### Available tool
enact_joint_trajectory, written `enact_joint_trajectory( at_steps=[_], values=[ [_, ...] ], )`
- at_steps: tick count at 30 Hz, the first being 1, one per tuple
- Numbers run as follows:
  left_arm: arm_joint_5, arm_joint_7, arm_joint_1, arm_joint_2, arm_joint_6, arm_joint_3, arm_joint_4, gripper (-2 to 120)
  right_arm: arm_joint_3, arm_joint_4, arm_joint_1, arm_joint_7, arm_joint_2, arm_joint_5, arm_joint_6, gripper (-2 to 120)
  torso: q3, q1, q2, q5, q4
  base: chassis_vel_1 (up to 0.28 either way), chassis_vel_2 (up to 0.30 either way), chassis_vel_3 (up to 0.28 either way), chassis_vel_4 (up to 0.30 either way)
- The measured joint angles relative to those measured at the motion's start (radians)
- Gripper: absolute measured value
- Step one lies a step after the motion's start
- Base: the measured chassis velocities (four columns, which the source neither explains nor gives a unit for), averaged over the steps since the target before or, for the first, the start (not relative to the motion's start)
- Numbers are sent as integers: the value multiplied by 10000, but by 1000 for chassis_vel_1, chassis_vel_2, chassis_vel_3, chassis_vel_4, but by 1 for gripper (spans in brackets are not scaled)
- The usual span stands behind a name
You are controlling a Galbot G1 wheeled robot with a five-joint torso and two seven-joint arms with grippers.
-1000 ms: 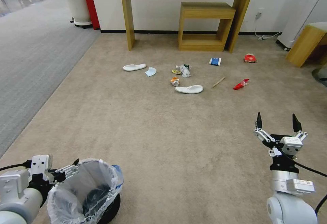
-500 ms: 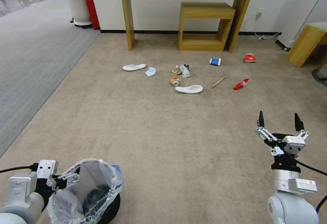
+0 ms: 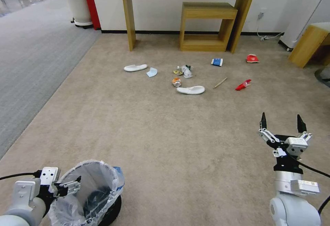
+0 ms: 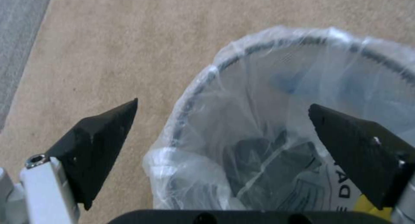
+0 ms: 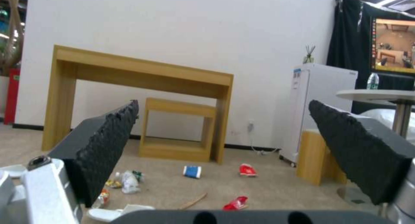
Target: Pick up the trash bin and place the garbage on the floor into it.
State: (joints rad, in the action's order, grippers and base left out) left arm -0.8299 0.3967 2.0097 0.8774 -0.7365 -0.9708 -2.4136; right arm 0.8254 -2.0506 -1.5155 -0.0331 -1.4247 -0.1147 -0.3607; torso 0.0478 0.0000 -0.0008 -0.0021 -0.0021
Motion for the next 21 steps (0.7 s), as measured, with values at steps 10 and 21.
enact_joint_trajectory(
  at_steps=[10,21],
  values=[
    [-187,-342,-12,-347,10,-62,546,100,-13,136,7,-1,-27,18,-6,100,0,0,0,1,0,0,0,0,0],
    [-315,-805,-168,-549,12,-63,1083,100,-13,161,-1,-1,-53,44,-16,100,0,0,0,0,0,0,0,0,0]
  ],
)
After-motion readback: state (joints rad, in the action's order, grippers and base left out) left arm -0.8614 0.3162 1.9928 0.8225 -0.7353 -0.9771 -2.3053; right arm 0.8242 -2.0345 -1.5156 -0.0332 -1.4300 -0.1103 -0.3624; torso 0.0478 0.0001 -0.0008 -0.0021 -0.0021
